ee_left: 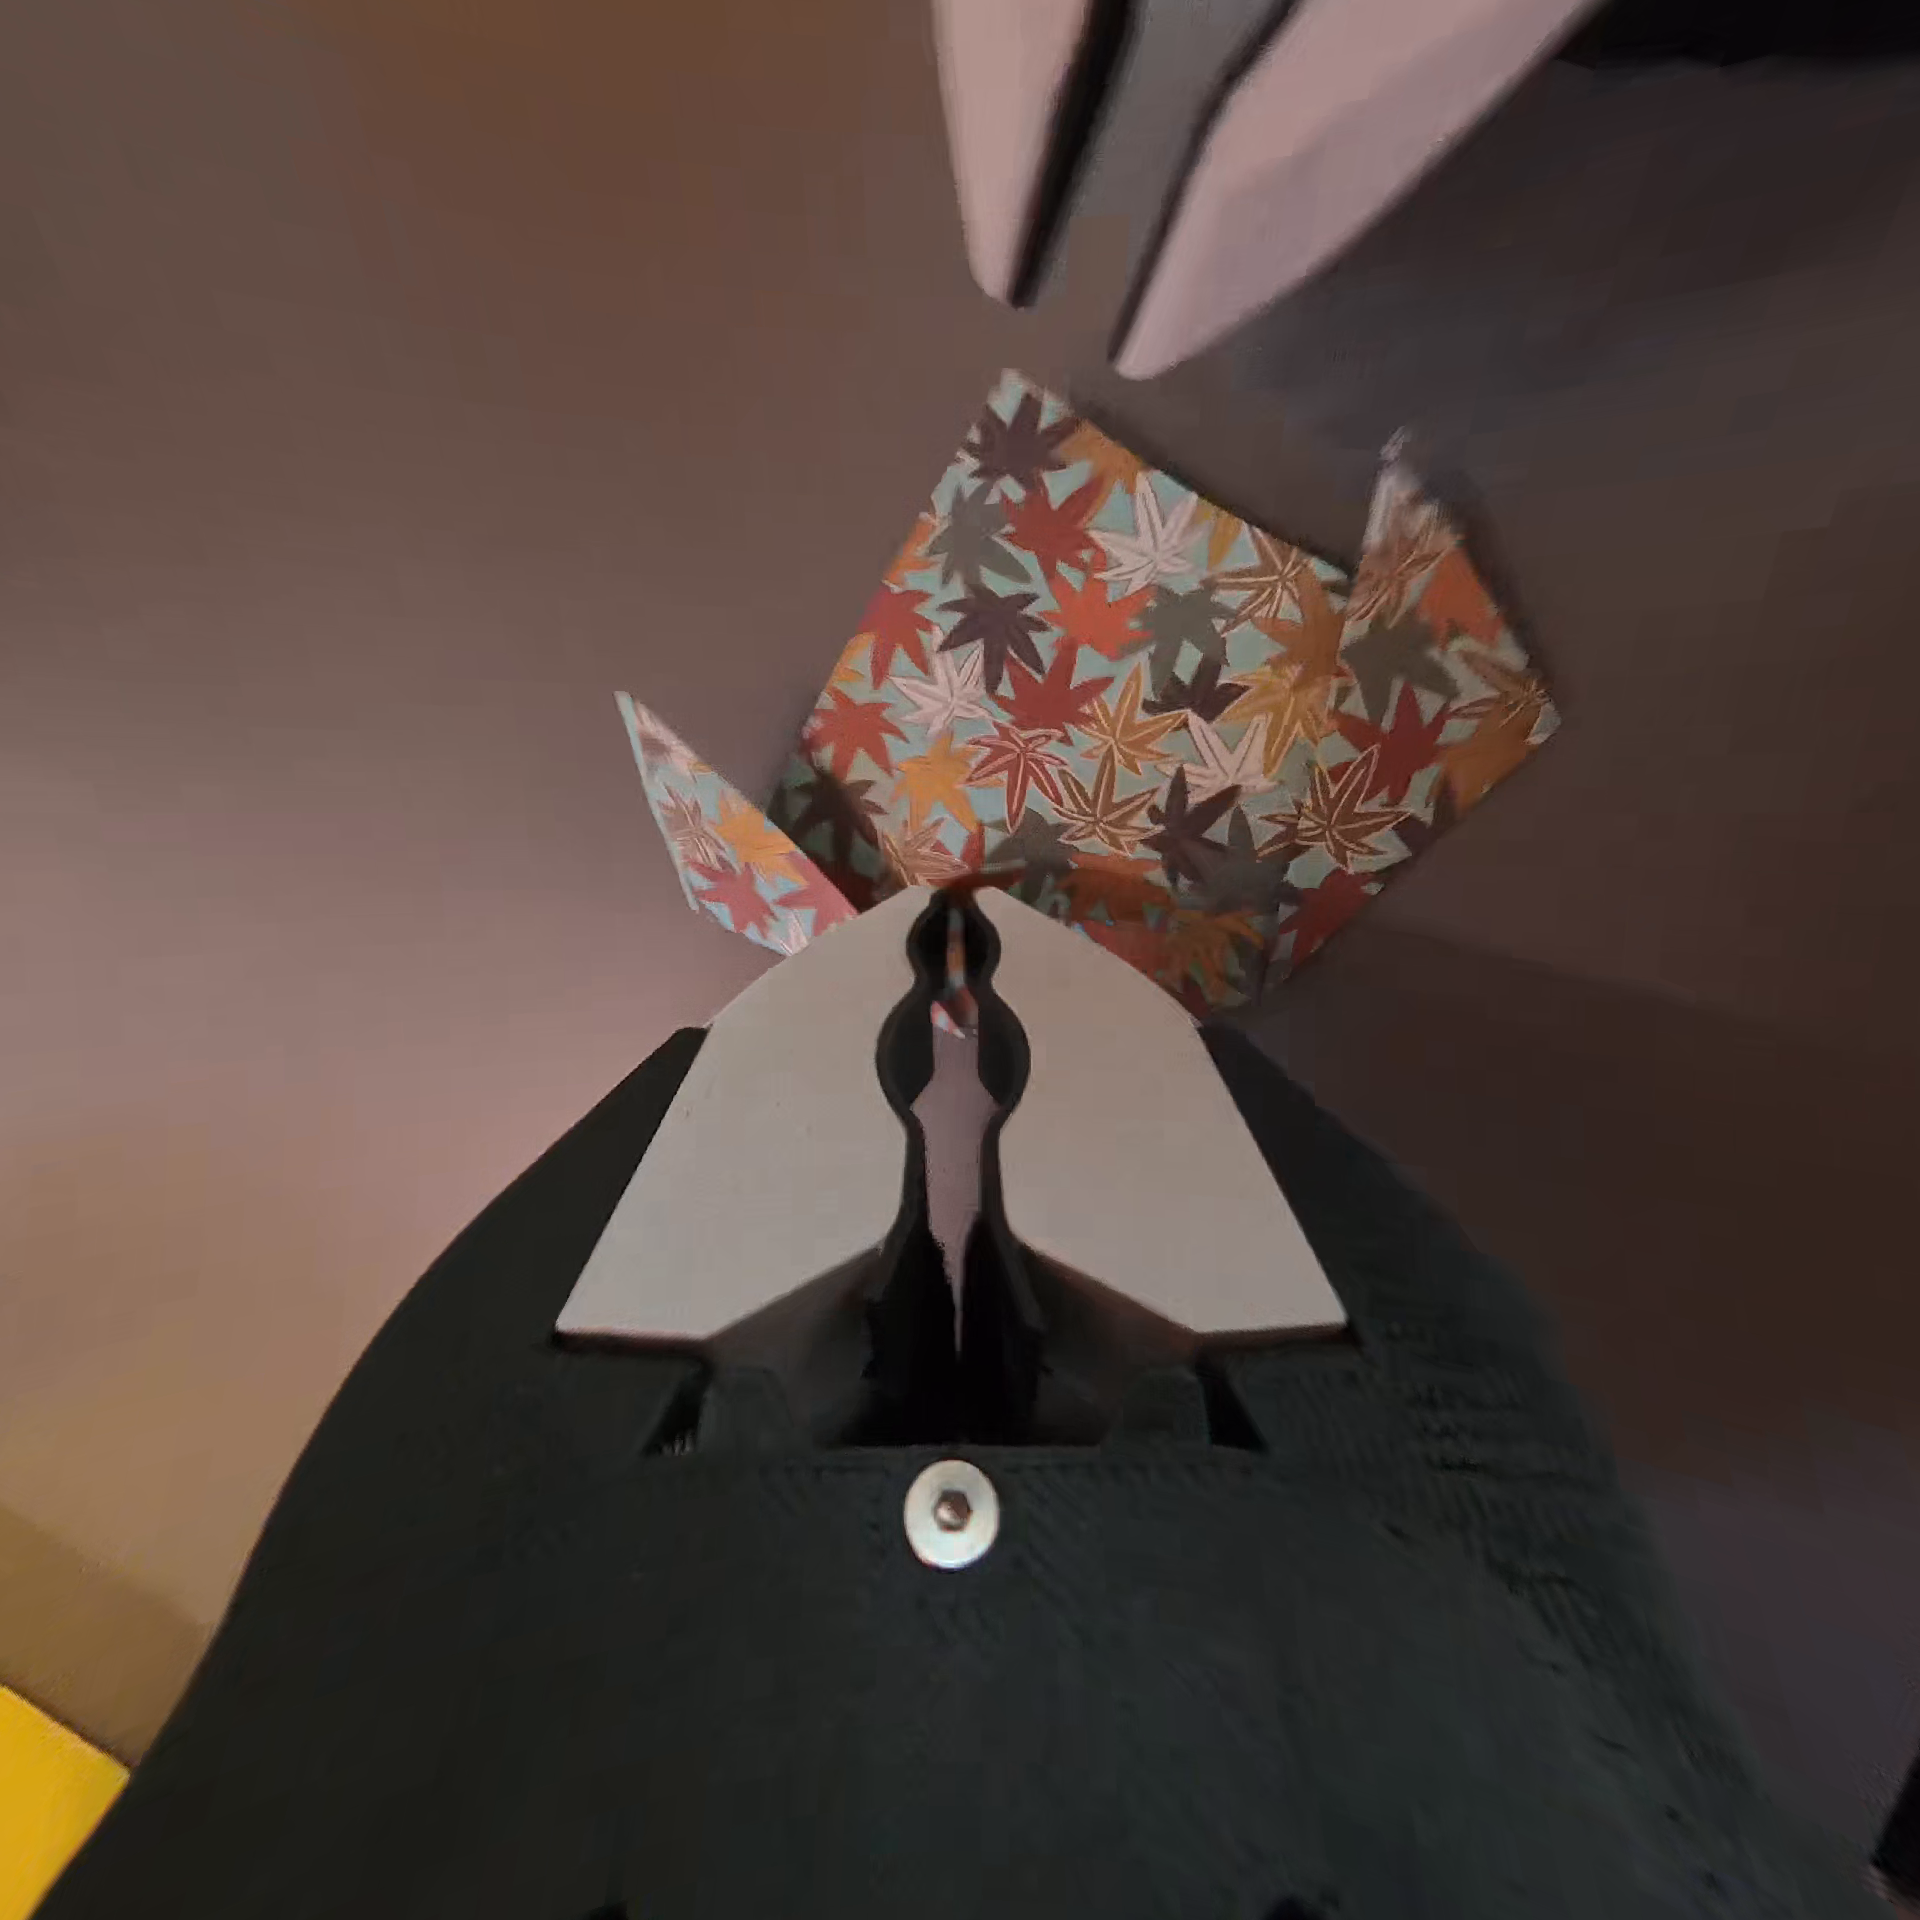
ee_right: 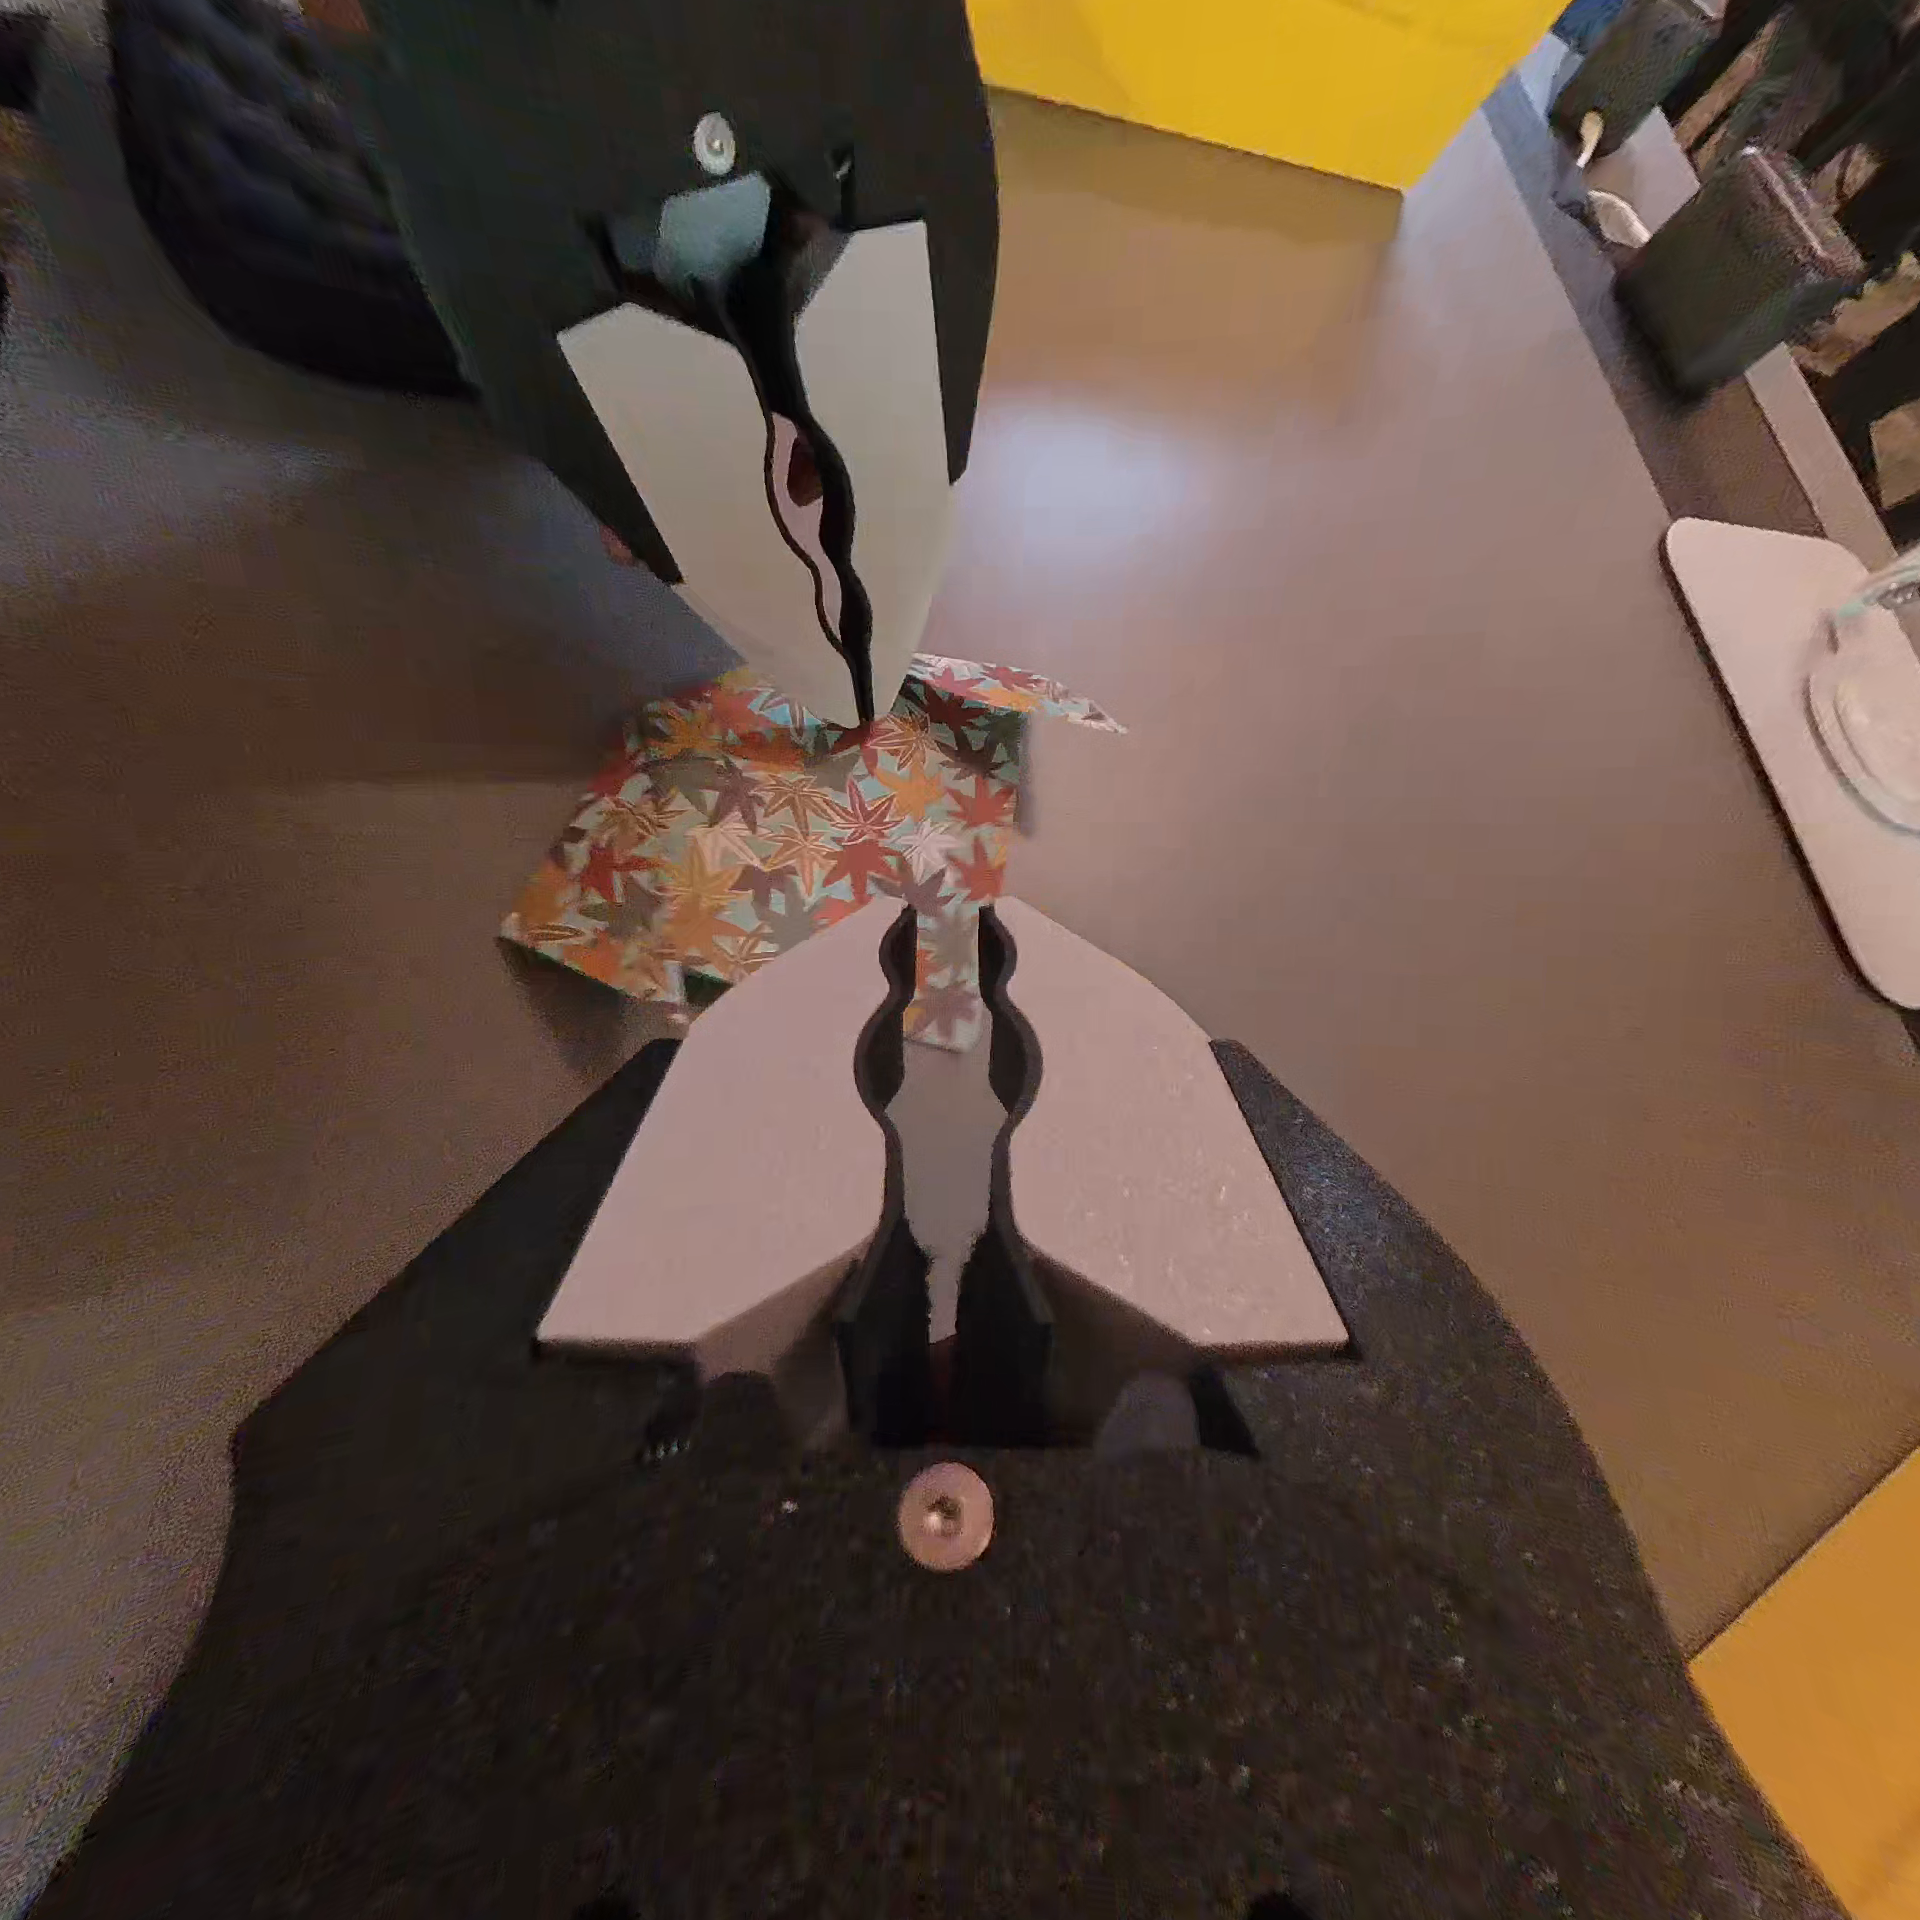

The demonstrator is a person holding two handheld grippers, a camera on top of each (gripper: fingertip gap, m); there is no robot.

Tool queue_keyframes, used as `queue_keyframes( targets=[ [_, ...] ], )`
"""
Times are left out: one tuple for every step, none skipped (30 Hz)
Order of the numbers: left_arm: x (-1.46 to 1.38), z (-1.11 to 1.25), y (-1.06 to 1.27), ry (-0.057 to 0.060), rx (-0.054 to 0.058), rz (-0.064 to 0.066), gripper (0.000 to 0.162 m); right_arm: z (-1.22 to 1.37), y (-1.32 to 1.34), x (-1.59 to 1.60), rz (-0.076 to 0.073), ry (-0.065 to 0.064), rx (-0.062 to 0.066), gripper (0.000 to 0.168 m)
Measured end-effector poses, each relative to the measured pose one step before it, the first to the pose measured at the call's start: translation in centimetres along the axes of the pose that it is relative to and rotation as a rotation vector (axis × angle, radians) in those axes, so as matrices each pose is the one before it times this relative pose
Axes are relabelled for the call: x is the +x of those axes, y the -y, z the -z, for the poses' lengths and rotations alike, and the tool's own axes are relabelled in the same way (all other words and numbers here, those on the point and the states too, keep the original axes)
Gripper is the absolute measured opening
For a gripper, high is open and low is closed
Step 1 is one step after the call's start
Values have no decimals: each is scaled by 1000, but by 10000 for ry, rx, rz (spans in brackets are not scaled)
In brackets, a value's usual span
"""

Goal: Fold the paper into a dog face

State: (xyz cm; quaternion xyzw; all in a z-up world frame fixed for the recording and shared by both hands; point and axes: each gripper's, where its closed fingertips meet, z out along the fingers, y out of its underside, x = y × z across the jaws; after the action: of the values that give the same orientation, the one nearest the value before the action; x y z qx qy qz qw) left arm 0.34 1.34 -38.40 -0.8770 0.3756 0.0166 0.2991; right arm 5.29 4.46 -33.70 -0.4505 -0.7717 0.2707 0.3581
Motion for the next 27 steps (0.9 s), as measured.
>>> queue_keyframes(
  targets=[
    [14, -148, 288, -176, 97, -177, 2, -450, -330, 376, 315, 73, -112, 11],
    [-85, -107, 66, -228, -65, -200, 2, -506, -212, 349, 109, 58, -35, 11],
    [-359, -68, -61, -101, -154, -280, 2, -508, -179, 74, -13, 183, -50, 11],
    [-651, -76, -190, 75, -244, -386, 2, -464, -268, 94, -140, 99, -166, 11],
    [-887, -138, -248, 192, -245, -433, 2, -388, -404, 150, -261, -25, -315, 11],
    [-1035, -242, -231, 238, -177, -382, 2, -298, -487, -38, -325, -1, -416, 12],
    [-1189, -352, -218, 279, -114, -263, 1, -231, -500, -195, -422, -19, -432, 12],
    [-1305, -414, -321, 341, -159, -122, 1, -229, -524, -374, -576, -67, -488, 12],
    [-1178, -355, -336, 307, -180, -124, 2, -281, -372, -692, -654, -17, -423, 12],
    [-950, -97, -99, 275, -15, -118, 2, -128, 375, -1027, -602, 82, 73, 12],
    [-858, 264, 285, 314, 265, 88, 2, -59, 654, -1589, -311, 424, 296, 14],
    [-680, 601, 583, 243, 482, 309, 2, -19, 725, -1358, -88, 335, 361, 14],
    [-492, 789, 644, 165, 548, 437, 2, 117, 755, -751, 32, 81, 391, 14],
    [-343, 883, 504, 138, 494, 437, 2, 265, 701, -272, 103, -2, 361, 15],
    [-142, 873, 266, 96, 384, 363, 2, 369, 568, 289, 133, -116, 298, 15],
    [84, 837, 64, 62, 294, 296, 2, 396, 359, 865, 175, -273, 239, 15],
    [311, 766, -37, 27, 258, 262, 2, 331, -6, 1316, 94, -418, 107, 16],
    [541, 647, -57, -14, 237, 265, 3, 200, -316, 1426, -34, -372, -78, 19],
    [813, 497, -47, -107, 222, 269, 4, 51, -462, 1203, -118, -155, -175, 20],
    [1153, 288, -116, -276, 166, 246, 4, -98, -462, 954, -116, 14, -171, 22],
    [1338, 40, -191, -358, 76, 238, 5, -208, -384, 885, -108, 8, -99, 24],
    [1315, -241, -217, -342, 16, 180, 6, -373, -335, 826, -135, -15, -57, 24],
    [1219, -470, -294, -329, -71, 20, 8, -405, -343, 424, -121, 93, -119, 25],
    [925, -620, -437, -229, -207, -142, 10, -442, -406, 241, -132, 92, -212, 26],
    [456, -653, -523, -51, -335, -249, 11, -451, -344, 109, -114, 40, -247, 27],
    [94, -582, -547, 66, -417, -330, 13, -299, -318, -55, -67, -22, -270, 27],
    [-138, -434, -285, 105, -281, -311, 13, -180, -291, -175, 24, -73, -282, 28]
  ],
)
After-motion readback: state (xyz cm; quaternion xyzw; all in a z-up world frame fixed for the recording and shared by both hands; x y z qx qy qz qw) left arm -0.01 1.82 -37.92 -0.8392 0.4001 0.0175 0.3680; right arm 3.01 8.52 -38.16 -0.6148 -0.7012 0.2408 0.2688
